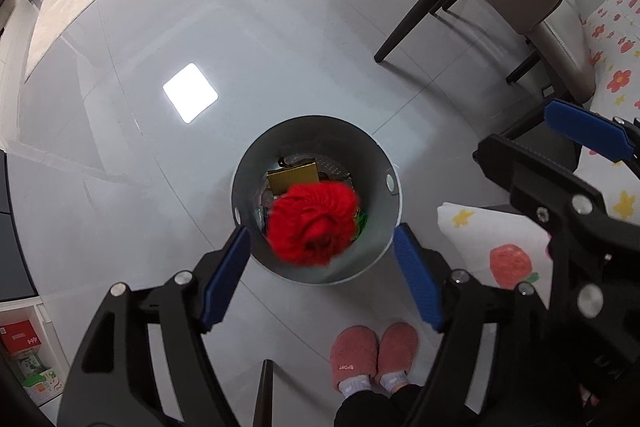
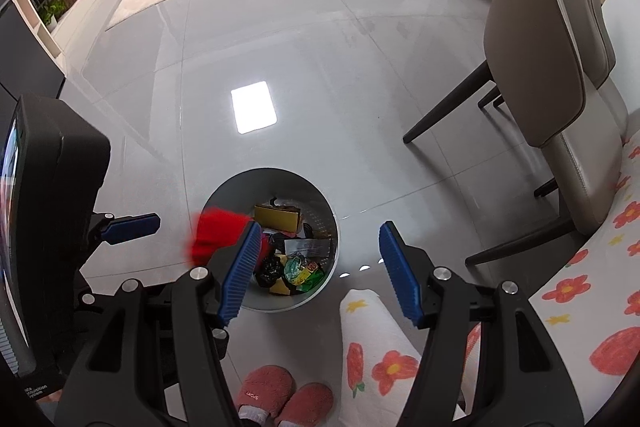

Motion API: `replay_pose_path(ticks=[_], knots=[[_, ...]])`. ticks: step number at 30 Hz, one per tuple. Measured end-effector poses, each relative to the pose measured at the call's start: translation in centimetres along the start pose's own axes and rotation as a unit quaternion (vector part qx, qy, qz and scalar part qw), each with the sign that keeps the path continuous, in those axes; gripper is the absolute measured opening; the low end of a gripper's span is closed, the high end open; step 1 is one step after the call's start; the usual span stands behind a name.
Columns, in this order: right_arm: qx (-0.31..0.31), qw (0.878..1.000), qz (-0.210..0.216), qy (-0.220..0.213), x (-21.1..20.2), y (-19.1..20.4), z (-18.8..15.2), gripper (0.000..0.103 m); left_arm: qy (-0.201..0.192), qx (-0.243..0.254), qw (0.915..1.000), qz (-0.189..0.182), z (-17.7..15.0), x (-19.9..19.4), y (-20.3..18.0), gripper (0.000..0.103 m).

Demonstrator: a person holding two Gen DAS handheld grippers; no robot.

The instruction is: Collect trash

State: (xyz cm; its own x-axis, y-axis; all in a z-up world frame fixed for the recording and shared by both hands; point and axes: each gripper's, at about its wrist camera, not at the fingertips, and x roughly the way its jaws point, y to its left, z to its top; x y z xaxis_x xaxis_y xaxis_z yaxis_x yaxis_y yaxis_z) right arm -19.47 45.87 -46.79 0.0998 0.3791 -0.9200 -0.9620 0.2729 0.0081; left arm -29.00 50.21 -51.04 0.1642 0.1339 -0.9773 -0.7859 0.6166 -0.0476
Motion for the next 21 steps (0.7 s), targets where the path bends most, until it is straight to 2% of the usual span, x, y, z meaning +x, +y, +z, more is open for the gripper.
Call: replay_pose_path(ticks=[6, 13, 21], knots=[[-0.004, 1.0, -0.001, -0.002, -1.1, 0.1, 0.0, 0.06, -0.008, 0.0, 0.9999, 0.009, 0.0, -1.3, -0.8, 0.074], [-0.016, 1.0, 0.003, -0.009, -3.9, 0.9, 0.4, 0.06, -0.004, -0.005, 0.9997, 0.023, -0.8, -4.6, -0.9, 0.074], [-0.039, 0.999, 0.015, -0.01, -10.1, 2.3, -0.2, 0.06, 0.004, -0.023, 0.9988, 0.043, -3.1, -11.5, -1.1, 0.074]])
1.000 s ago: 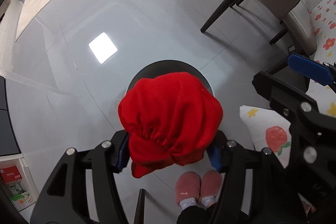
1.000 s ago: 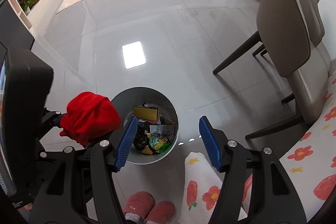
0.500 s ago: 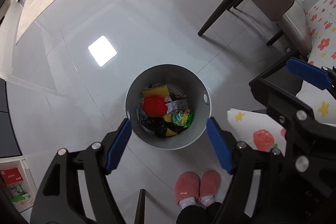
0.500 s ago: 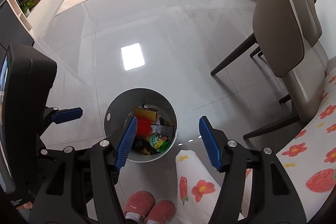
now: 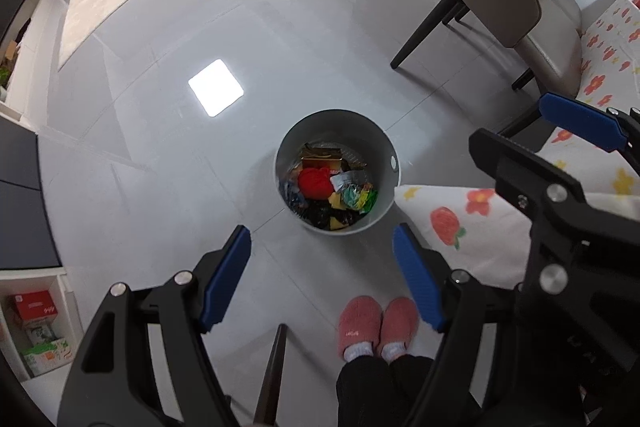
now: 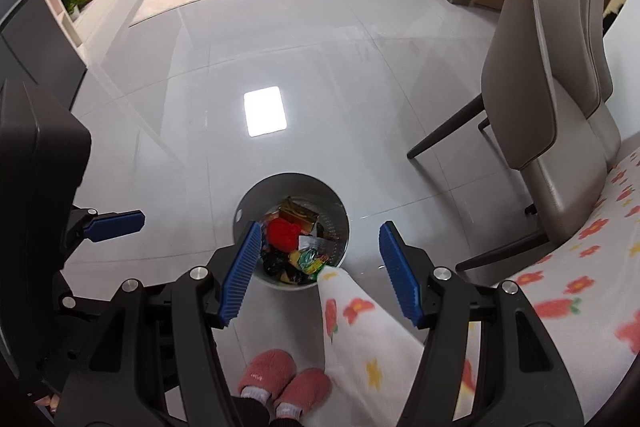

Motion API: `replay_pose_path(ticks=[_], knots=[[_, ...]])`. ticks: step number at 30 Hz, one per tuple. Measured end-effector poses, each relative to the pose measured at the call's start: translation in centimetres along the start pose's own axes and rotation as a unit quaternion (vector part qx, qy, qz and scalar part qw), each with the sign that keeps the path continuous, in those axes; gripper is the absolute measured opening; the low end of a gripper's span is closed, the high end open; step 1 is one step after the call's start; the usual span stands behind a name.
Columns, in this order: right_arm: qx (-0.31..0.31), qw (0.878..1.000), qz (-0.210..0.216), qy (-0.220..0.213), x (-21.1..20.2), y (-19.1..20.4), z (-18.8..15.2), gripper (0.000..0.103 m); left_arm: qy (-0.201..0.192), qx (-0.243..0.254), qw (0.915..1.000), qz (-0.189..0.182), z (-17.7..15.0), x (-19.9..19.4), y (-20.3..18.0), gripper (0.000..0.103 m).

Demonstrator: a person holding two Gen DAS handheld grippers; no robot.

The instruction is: Collect trash

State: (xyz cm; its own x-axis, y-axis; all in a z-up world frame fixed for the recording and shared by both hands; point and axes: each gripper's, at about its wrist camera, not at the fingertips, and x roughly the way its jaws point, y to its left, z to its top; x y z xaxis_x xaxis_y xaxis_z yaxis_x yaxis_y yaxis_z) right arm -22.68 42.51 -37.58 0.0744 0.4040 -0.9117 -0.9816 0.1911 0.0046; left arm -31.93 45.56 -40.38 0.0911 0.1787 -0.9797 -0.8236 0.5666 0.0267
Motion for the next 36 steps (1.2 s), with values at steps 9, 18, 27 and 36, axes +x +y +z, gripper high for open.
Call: replay_pose_path(ticks=[9, 18, 27, 36], knots=[[0.011, 1.0, 0.015, 0.007, -9.2, 0.4, -2.3, 0.06, 0.017, 0.004, 0.9999, 0.001, -4.3, -9.0, -0.7, 0.074], [0.071, 0.996, -0.027, -0.038, -20.1, -3.1, -5.1, 0.06, -0.013, 0.083, 0.9963, -0.017, -5.0, -17.8, -5.7, 0.074], [0.206, 0.967, -0.125, -0.08, -28.2, -11.5, -11.0, 0.06, -0.071, 0.228, 0.9695, -0.056, -3.7, -23.7, -16.5, 0.074], [0.321, 0.918, -0.21, -0.1, -34.6, -22.1, -19.1, 0.06, -0.116, 0.345, 0.9263, -0.099, -4.7, -27.3, -31.2, 0.074]])
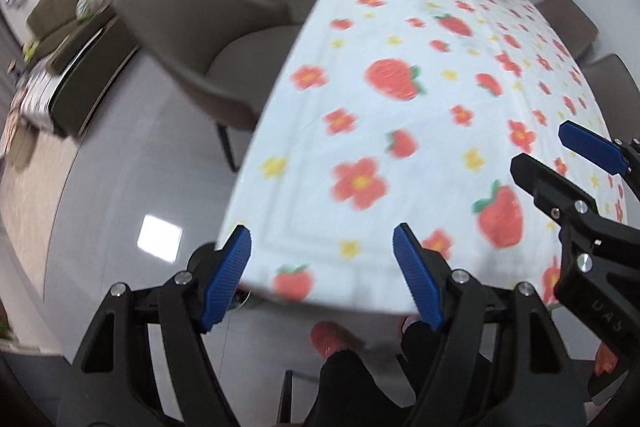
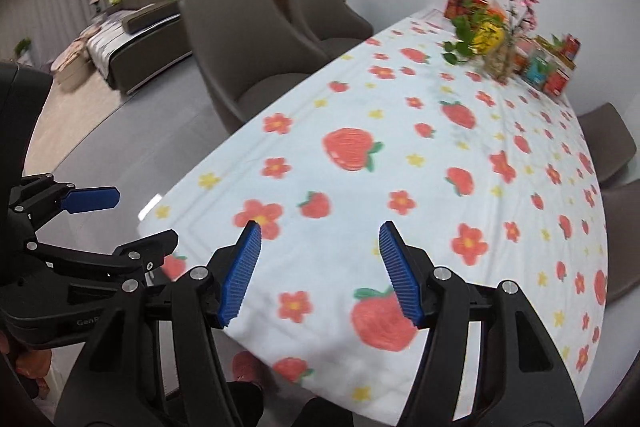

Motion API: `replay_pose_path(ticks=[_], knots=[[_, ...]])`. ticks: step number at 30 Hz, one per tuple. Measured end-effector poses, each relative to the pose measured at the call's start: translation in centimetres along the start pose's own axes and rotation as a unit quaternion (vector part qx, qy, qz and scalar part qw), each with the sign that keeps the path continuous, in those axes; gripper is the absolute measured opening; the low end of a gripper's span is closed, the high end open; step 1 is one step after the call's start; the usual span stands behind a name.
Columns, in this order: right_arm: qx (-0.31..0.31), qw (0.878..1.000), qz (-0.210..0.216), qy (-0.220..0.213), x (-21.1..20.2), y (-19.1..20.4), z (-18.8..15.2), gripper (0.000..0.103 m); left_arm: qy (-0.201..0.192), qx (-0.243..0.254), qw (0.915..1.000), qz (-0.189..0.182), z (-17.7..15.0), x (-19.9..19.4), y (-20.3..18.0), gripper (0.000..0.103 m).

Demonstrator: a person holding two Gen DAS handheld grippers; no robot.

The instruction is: Collect trash

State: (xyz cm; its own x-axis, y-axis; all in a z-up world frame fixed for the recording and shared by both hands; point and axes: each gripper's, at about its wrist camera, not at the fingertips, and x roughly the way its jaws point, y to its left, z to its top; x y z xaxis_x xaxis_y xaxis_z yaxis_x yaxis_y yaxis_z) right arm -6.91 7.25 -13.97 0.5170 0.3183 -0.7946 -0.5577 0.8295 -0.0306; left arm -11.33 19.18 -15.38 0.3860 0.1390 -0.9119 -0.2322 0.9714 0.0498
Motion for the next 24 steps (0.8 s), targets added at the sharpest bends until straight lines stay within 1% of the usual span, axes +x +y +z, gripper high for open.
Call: replay_pose_path(ticks=[2, 5, 8, 9, 10, 13, 18, 19, 20, 21, 24], knots=[[0.012, 1.0, -0.013, -0.005, -0.4, -3.4, 0.4, 0.06, -0.011, 0.016, 0.9998, -0.005, 1.9, 0.0, -2.8, 0.074], [0.023, 0.999, -0.031, -0.013, -1.4, -8.4, 1.0, 0.06, -0.022, 0.026, 0.9993, -0.017, 4.6, -0.1, -6.6, 0.074], [0.034, 0.998, -0.044, -0.02, -2.4, -13.1, 1.5, 0.06, -0.037, 0.039, 0.9984, -0.02, 7.1, -0.3, -10.7, 0.075], [0.038, 0.998, -0.048, -0.023, -2.6, -14.8, 1.6, 0.06, -0.042, 0.041, 0.998, -0.021, 7.9, -0.4, -11.8, 0.076], [0.041, 0.997, -0.053, -0.026, -3.1, -16.1, 1.6, 0.063, -0.047, 0.041, 0.9978, -0.023, 8.6, -0.5, -12.8, 0.077], [0.048, 0.996, -0.064, -0.026, -3.5, -19.6, 1.8, 0.065, -0.058, 0.036, 0.9972, -0.03, 10.8, -1.0, -16.0, 0.078], [0.074, 0.994, -0.078, -0.025, -4.5, -24.3, 2.0, 0.075, -0.07, 0.04, 0.9961, -0.036, 12.8, -2.1, -19.5, 0.08], [0.082, 0.993, -0.079, -0.023, -4.7, -25.1, 2.1, 0.076, -0.069, 0.041, 0.996, -0.04, 13.2, -2.4, -20.1, 0.08], [0.092, 0.992, -0.08, -0.02, -5.0, -25.8, 2.1, 0.079, -0.068, 0.044, 0.9957, -0.046, 13.6, -2.7, -20.6, 0.081], [0.1, 0.991, -0.082, -0.02, -5.2, -26.3, 2.2, 0.086, -0.068, 0.048, 0.9954, -0.049, 13.9, -3.0, -21.0, 0.081], [0.118, 0.988, -0.094, -0.024, -6.0, -27.5, 2.5, 0.088, -0.073, 0.07, 0.9935, -0.052, 14.8, -3.8, -22.0, 0.083]])
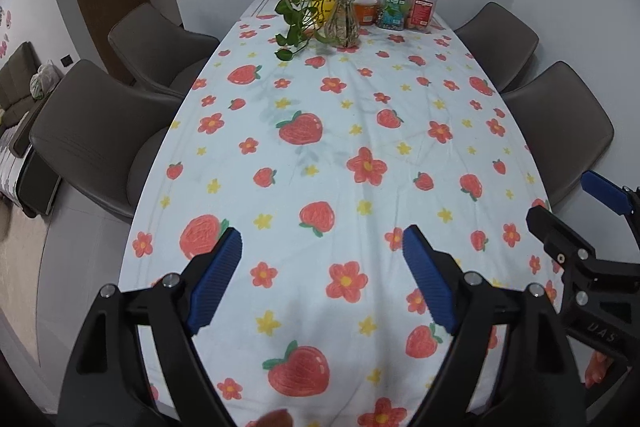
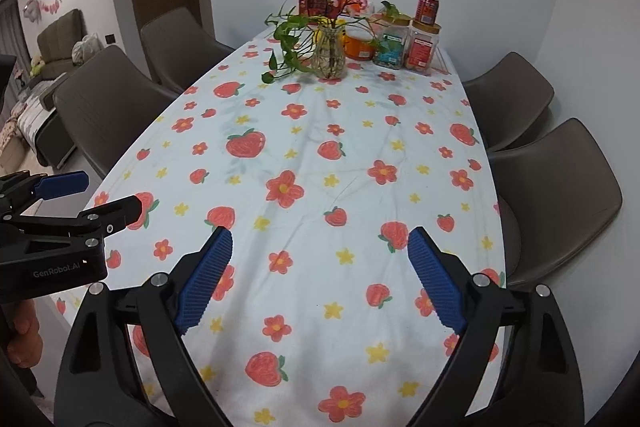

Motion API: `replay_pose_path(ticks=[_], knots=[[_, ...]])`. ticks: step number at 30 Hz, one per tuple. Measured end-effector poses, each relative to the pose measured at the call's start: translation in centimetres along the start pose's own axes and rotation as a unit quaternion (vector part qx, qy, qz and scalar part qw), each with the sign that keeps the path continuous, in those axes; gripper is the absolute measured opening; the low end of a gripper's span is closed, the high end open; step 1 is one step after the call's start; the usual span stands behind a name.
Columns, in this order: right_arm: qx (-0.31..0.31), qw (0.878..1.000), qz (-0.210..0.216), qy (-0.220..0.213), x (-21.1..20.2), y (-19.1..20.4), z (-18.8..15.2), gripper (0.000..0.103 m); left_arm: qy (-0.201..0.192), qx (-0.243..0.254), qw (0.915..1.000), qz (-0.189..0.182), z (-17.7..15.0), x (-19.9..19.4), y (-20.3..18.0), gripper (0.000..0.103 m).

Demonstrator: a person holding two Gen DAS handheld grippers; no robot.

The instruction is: Collect trash

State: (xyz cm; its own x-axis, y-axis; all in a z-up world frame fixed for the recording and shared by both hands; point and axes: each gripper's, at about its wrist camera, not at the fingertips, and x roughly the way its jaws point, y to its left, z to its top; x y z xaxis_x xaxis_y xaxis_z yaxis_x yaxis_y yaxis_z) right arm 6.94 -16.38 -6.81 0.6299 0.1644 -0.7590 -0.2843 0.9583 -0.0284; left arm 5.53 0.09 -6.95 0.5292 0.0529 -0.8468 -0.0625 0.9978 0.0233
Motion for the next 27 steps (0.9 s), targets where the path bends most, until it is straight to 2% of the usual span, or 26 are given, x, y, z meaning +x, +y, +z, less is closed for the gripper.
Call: replay_pose_path(ticks=[1, 10, 27], knots=[[0.005, 1.0, -0.006, 0.0, -0.2, -0.3, 0.1, 0.09, -0.001, 0.008, 1.0, 0.002, 0.4, -0.3, -0.3, 0.083], [0.03, 0.999, -0.021, -0.007, -3.2, -1.0, 0.7, 0.091, -0.013, 0.04, 0.9991, 0.001, 2.2, -2.5, -0.4, 0.085], [0.034, 0.999, -0.014, -0.012, -5.8, 0.1, 1.6, 0.091, -0.004, 0.031, 0.9995, -0.002, 2.1, -4.2, 0.1, 0.089]])
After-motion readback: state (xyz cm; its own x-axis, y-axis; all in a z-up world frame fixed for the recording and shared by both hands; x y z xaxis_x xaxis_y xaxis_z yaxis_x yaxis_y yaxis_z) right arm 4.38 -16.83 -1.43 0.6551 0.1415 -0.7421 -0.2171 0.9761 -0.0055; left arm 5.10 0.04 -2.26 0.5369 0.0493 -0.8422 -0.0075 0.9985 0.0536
